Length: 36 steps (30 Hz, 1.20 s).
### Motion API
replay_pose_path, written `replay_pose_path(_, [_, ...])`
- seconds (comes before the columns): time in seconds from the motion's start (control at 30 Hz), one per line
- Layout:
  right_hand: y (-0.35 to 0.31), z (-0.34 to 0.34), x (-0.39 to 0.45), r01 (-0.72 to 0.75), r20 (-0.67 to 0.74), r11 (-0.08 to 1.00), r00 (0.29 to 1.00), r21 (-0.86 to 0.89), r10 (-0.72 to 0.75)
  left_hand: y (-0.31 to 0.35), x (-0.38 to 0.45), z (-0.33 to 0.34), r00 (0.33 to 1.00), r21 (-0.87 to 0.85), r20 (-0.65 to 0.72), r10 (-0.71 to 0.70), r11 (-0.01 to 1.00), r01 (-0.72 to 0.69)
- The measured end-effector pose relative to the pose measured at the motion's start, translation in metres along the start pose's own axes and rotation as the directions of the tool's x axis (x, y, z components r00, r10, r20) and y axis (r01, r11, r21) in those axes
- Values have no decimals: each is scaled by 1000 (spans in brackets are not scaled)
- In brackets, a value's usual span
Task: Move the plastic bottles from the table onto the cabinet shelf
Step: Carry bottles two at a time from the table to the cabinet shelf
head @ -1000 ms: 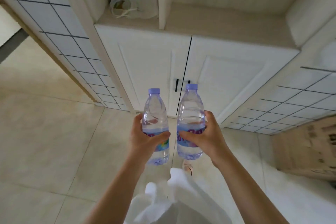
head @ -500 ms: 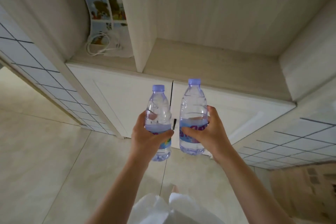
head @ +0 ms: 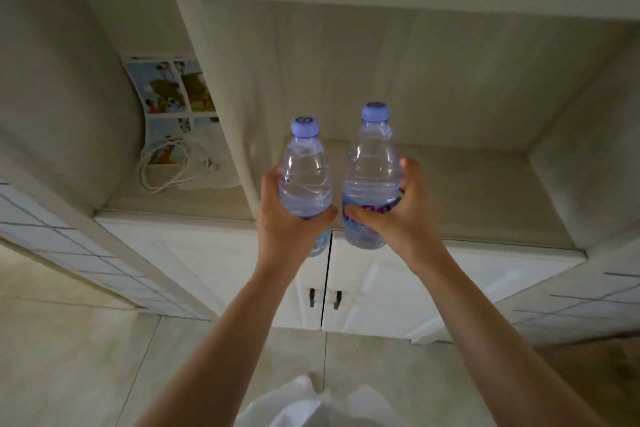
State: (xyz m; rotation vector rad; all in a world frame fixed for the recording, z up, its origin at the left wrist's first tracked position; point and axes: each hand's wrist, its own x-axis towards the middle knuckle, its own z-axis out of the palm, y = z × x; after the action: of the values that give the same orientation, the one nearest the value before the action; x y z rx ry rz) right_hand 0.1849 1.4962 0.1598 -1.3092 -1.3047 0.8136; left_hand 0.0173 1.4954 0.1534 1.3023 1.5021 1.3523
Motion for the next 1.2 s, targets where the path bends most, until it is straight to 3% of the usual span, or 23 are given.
replay_pose_path(0.17, [15, 14, 20, 62, -33, 997, 997, -43, -64, -4, 28, 10, 999, -68, -22, 40, 997, -42])
replay_pose_path(0.47, [35, 20, 30, 31, -51, 998, 998, -61, -34, -26, 36, 24, 997, -85, -70, 37, 995, -43])
replay_pose_path(0.87, [40, 16, 19, 12, -11, 998, 1000, -63, -13, -43, 33, 19, 993, 12, 16, 116, 993, -117])
replay_pose_path(1.03, [47, 19, 15, -3, -38, 992, 999, -127, -2, -55, 30, 13, 999, 101, 11, 53, 993, -54])
replay_pose_path(1.2, [48, 25, 37, 0, -36, 988, 999, -157, -6, -47, 48, 26, 998, 65, -58, 17, 998, -13])
